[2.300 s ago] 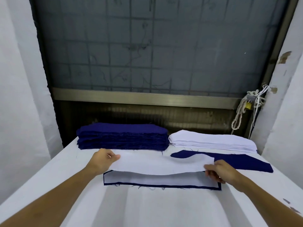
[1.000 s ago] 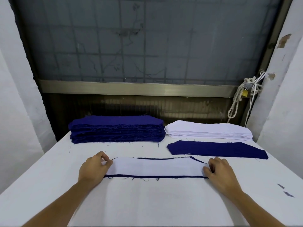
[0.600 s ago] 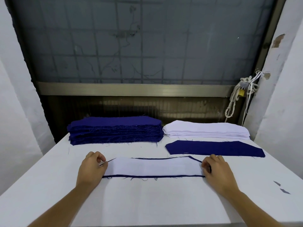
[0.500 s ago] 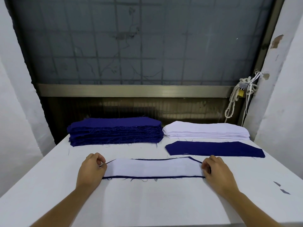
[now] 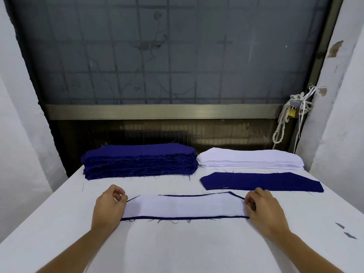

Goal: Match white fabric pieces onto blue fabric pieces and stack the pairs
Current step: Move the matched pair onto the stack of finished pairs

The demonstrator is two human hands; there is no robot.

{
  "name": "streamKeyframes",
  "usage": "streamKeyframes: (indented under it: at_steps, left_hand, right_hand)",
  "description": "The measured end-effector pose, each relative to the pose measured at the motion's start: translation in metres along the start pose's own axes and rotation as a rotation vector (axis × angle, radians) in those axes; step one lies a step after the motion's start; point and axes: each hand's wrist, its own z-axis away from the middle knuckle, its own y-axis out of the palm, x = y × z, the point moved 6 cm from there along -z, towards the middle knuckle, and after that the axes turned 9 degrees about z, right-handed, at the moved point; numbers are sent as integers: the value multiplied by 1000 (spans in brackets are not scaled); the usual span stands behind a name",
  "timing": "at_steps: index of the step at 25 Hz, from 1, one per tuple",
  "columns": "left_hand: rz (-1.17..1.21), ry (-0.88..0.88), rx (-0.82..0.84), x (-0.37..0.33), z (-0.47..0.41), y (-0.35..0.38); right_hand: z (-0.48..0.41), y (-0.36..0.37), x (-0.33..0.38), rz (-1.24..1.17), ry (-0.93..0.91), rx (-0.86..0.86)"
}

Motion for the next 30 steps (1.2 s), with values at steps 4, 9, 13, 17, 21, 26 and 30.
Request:
streamKeyframes:
  at_steps: [4,9,13,17,21,26,30]
  left_hand:
    - [6,35,17,-18,-24,-2]
    - [-102,167,-7,-49,-102,-28]
    - [-226,116,61,-44,-167,-42]
    - [-400,21,171,-20,-215,-42]
    - [-490,-55,247,-1,-243,-37]
    - [-514,-101,233,10,-263,-39]
    - [-431,-62,119,6,-269,-46]
  right_hand:
    - [-25,-10,14,-55,31,-78]
    - [-94,-16,81,-195,-43,-81]
    - [-154,0,138,-303,-54,44]
    - [-204,29,185,-287,-82,139]
    - [-237,58,204,-221,-21,236]
    - [-251,72,206,-267,58,156]
    - [-253,66,207,-325,77,73]
